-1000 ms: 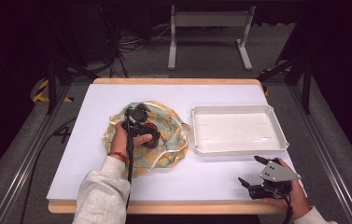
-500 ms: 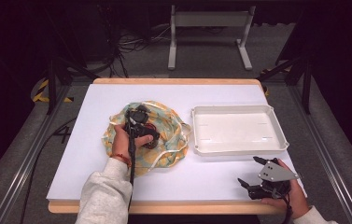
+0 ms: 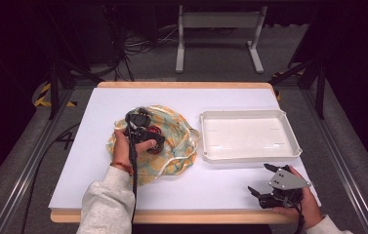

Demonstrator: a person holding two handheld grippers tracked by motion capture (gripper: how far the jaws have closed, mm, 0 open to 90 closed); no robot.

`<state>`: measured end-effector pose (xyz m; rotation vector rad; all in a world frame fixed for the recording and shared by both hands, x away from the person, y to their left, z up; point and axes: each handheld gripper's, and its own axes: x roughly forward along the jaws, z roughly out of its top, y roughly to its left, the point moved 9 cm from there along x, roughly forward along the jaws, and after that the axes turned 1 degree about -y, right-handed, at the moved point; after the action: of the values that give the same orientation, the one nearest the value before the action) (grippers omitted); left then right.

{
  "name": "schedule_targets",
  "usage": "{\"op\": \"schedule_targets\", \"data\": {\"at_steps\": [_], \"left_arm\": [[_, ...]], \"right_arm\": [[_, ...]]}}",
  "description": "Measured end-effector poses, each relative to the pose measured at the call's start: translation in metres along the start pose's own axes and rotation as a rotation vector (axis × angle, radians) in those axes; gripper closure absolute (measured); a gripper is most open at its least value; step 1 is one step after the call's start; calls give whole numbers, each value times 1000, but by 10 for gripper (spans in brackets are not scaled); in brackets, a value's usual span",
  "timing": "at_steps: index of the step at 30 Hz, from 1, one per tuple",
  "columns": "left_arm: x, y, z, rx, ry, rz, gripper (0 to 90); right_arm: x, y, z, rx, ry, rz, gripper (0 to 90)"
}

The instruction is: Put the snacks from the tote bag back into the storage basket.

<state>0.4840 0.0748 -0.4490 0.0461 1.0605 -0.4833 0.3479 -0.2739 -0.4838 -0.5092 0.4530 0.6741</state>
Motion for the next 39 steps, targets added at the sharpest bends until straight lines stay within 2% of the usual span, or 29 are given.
{"op": "schedule_targets", "data": {"at_steps": [8,11,14,21,29,39], "left_arm": [[-11,4,6,-48,-10,5,225],[-13,3,8,-48,-13,11,225],[-18,3,12,-67,-22,13,225],[-28,-2,24,-62,-22,44,225],[-30,-16,38,-47,-22,54,225],[-28,-42,57,-16,-7,53,225]], "right_arm": [[-1,-1,-1,5,0,-2,103],[0,0,-1,2,2,-1,103],[0,0,-1,0,4,2,103],[0,0,-1,1,3,2,103],[-1,-1,1,1,-2,-3,103],[-1,-1,1,0,-4,-3,103]]}}
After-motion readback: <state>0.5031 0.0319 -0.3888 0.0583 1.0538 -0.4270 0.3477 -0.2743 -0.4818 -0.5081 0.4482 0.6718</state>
